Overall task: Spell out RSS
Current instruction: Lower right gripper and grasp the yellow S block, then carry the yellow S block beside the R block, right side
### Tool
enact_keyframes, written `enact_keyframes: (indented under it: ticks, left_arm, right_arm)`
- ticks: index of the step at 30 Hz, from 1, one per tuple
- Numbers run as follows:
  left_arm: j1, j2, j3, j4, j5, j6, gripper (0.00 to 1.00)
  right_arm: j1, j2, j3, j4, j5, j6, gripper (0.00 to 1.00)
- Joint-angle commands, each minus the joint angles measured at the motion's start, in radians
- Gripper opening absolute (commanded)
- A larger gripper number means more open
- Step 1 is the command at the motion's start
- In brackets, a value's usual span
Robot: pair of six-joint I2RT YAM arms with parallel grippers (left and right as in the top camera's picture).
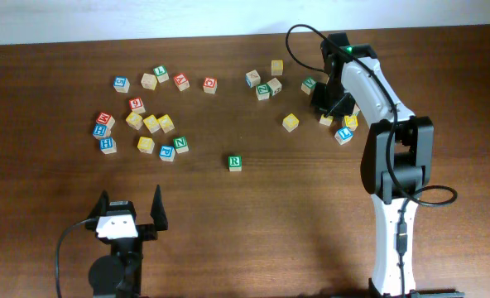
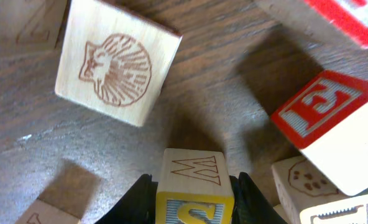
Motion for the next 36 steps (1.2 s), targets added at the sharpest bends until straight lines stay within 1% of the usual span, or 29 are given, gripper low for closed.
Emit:
enact_keyframes:
  ticks: [1, 3, 6, 8, 14, 18, 23, 32, 36]
  left_arm:
    - [-0.005, -0.007, -0.008, 0.002, 0.011, 0.014, 0.99]
    - [-0.005, -0.007, -0.008, 0.002, 0.011, 0.014, 0.99]
    - [-0.005, -0.007, -0.008, 0.002, 0.011, 0.014, 0.99]
    - [-0.005, -0.007, -0.008, 0.002, 0.011, 0.015, 0.99]
    - [-0.005, -0.007, -0.008, 0.002, 0.011, 0.015, 0.99]
    - [-0.005, -0.007, -0.008, 0.002, 0.011, 0.015, 0.99]
    - [-0.005, -0.007, -0.008, 0.002, 0.011, 0.015, 0.99]
    - [-0.005, -0.007, -0.008, 0.002, 0.011, 0.015, 0.99]
    - [-0.005, -0.007, -0.008, 0.002, 0.011, 0.015, 0.99]
  right_arm:
    - [-0.001, -0.076, 0.015, -0.036, -0.071, -0.022, 0.26]
    - [-0.001, -0.092, 0.015, -0.069, -0.108, -0.023, 0.25]
    - [0.0, -0.112, 0.015, -0.118, -0.219, -0.091, 0.25]
    - [0.002, -0.116, 0.015, -0.166, -0.259, -0.108, 0.25]
    - [0.033, -0.116, 0.015, -0.255, -0.259, -0.146, 0.26]
    - [0.079, -0.118, 0.015, -0.302, -0.259, -0.168, 0.26]
    - [0.175, -0.118, 0.015, -0.293, -0.259, -0.166, 0.26]
    - [0.331, -0.111, -0.003, -0.2, -0.235, -0.047, 0.26]
    - [0.375, -0.111, -0.01, -0.177, -0.157, 0.033, 0.26]
